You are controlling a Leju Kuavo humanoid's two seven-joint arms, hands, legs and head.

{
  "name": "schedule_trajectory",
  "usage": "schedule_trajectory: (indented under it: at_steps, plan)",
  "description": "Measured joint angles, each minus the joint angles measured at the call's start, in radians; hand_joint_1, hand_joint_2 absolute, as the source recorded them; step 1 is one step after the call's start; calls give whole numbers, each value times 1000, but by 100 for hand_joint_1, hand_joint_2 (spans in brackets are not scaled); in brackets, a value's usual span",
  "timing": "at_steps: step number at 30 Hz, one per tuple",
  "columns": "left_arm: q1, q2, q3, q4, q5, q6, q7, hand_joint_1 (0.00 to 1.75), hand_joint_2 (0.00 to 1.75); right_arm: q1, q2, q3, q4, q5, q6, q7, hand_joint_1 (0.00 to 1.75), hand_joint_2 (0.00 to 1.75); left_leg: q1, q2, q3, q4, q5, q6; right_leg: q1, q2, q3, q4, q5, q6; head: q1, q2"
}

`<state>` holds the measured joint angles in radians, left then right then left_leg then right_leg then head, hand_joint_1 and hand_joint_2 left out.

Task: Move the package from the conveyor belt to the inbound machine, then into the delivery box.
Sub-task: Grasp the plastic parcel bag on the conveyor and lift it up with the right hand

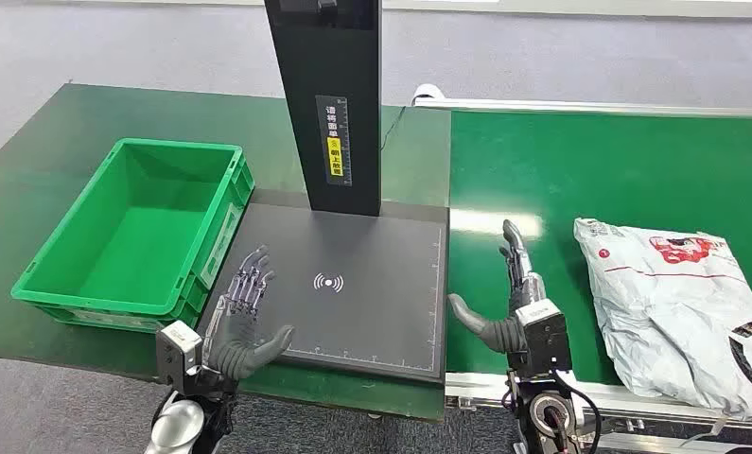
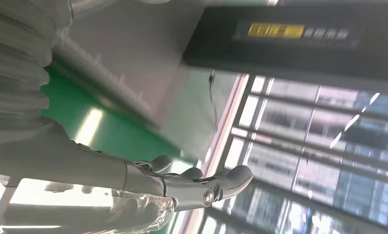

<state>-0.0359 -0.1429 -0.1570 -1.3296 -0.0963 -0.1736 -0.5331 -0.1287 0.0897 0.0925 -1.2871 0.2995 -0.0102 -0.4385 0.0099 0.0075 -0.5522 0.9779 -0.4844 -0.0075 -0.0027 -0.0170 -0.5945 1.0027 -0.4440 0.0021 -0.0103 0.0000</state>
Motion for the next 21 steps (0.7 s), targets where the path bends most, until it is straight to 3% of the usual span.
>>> schedule_trajectory:
  at_steps: [8,15,21]
  plan:
    - [3,3,1,-4,-7,-2,3,0,175,-88,-81,-94,46,199,-135,90,0,175,-1,0,0,0,0,0,-1,0,0,0,0,1,0,0]
    - [8,3,2,-16,-8,-2,17,0,175,-203,-179,-207,209,303,-208,128,0,175,0,0,0,0,0,0,-1,0,0,0,1,1,0,0]
    - [20,4,8,-35,-8,-6,28,0,175,-275,-237,-244,356,400,-204,249,0,175,0,-1,0,0,0,0,-1,0,0,0,1,1,0,0]
